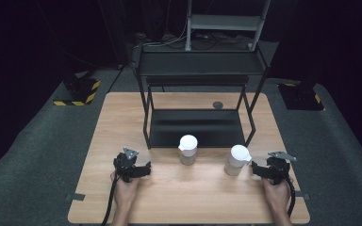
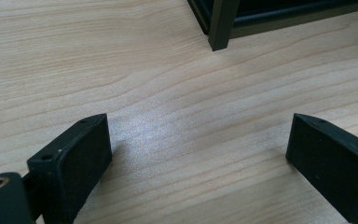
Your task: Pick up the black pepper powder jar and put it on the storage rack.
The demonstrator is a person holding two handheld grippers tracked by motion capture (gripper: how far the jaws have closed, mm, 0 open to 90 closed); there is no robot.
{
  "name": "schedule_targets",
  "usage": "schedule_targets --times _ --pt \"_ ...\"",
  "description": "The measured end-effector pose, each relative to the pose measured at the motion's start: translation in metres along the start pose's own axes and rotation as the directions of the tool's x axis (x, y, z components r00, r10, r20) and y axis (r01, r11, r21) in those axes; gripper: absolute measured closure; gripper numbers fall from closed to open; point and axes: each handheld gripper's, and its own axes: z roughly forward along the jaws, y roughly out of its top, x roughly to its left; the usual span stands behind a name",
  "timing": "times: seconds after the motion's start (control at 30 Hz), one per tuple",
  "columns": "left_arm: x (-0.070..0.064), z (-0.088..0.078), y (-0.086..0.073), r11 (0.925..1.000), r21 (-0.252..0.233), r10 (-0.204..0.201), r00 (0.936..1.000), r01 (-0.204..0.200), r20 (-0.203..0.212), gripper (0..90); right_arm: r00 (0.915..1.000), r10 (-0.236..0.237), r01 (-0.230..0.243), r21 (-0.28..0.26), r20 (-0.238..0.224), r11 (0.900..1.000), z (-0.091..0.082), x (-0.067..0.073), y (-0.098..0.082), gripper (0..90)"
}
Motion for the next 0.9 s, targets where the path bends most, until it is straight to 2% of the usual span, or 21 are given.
schedule_targets --times 0.17,0.33,0.53,0.6,0.7,0.9 --pt "0.000 0.000 0.000 1.0000 0.000 0.001 1.0000 -0.001 0.002 6.6 1.0000 0.000 0.000 0.000 0.000 1.000 0.000 0.000 0.000 9.7" --pt "0.001 0.002 0.003 0.9998 0.014 0.012 0.9998 -0.012 0.014 2.2 1.0000 0.000 0.000 0.000 0.000 1.000 0.000 0.000 0.000 9.7" --pt "-0.003 -0.001 0.010 0.9987 0.048 0.015 0.9998 -0.015 0.012 2.2 1.0000 0.001 -0.001 0.000 0.000 1.000 0.000 0.000 0.000 9.7" --pt "-0.004 -0.004 0.010 0.9988 0.045 0.019 0.9996 -0.020 0.019 2.2 1.0000 0.001 -0.001 0.000 0.000 1.000 0.000 0.000 0.000 9.7" --pt "-0.004 -0.009 0.011 0.9989 0.035 0.029 0.9979 -0.031 0.058 2.3 1.0000 0.000 0.000 0.000 0.000 1.000 0.000 0.000 0.000 9.7" --pt "-0.011 -0.009 0.016 0.9949 0.049 0.082 0.9891 -0.088 0.122 1.7 1.0000 0.000 0.000 0.000 -0.001 1.000 0.000 0.000 0.000 9.7"
